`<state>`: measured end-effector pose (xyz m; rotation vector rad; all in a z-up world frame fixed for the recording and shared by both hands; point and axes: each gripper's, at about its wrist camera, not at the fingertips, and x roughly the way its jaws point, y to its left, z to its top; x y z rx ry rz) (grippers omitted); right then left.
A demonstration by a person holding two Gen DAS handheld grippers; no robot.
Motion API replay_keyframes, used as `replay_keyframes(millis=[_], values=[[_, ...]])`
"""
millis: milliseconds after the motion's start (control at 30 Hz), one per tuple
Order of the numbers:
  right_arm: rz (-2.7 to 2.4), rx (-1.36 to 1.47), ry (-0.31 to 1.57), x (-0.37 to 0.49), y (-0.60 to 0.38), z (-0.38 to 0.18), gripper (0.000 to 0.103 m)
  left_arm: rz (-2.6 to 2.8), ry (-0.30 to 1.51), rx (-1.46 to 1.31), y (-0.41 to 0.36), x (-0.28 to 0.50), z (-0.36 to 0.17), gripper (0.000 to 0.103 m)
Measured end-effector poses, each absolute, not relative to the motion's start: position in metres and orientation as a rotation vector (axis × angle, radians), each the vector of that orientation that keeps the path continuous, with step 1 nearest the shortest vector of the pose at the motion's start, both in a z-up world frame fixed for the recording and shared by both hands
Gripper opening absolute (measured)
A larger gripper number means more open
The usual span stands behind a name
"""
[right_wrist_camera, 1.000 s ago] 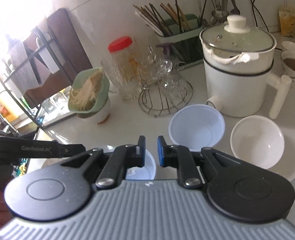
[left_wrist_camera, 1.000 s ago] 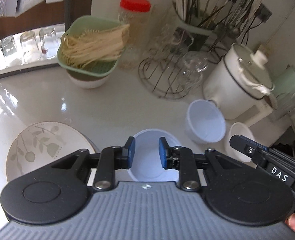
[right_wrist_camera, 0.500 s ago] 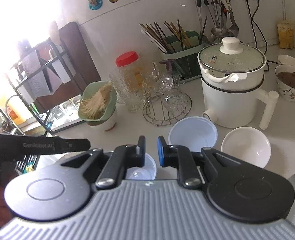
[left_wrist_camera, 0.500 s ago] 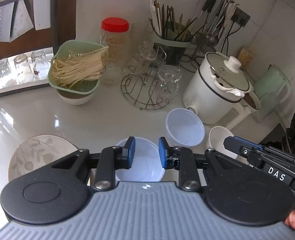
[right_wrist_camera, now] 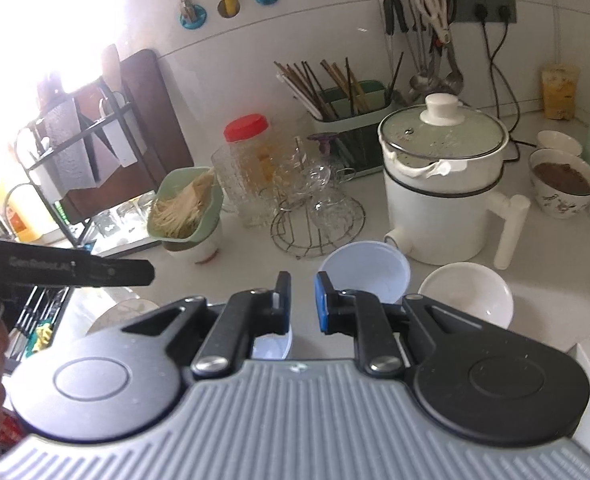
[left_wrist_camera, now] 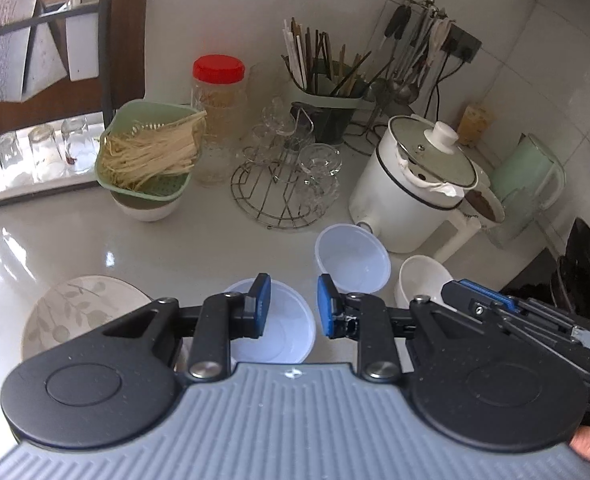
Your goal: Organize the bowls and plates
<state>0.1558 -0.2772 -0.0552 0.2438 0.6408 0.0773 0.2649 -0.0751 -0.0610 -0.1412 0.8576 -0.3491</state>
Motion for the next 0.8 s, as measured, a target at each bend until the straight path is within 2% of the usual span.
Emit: replay_keyframes(millis=[200, 567, 800], values=[[0.043, 0.269, 0.620, 0.144, -0.263, -0.055, 0.017, -0.442, 0.822, -0.138, -0.062, 0.262, -0.054, 0.030], [-0.126, 0.256, 0.658, 0.130, -0.239, -0.065, 0.017, -0.523, 0.853, -0.151, -0.031, 0.272, -0.076, 0.030], [-0.199, 0.226, 0.657, 0.122, -0.218, -0.067, 0.017, -0.581, 0.873, -0.125, -0.019, 0.282, -0.083, 0.036]])
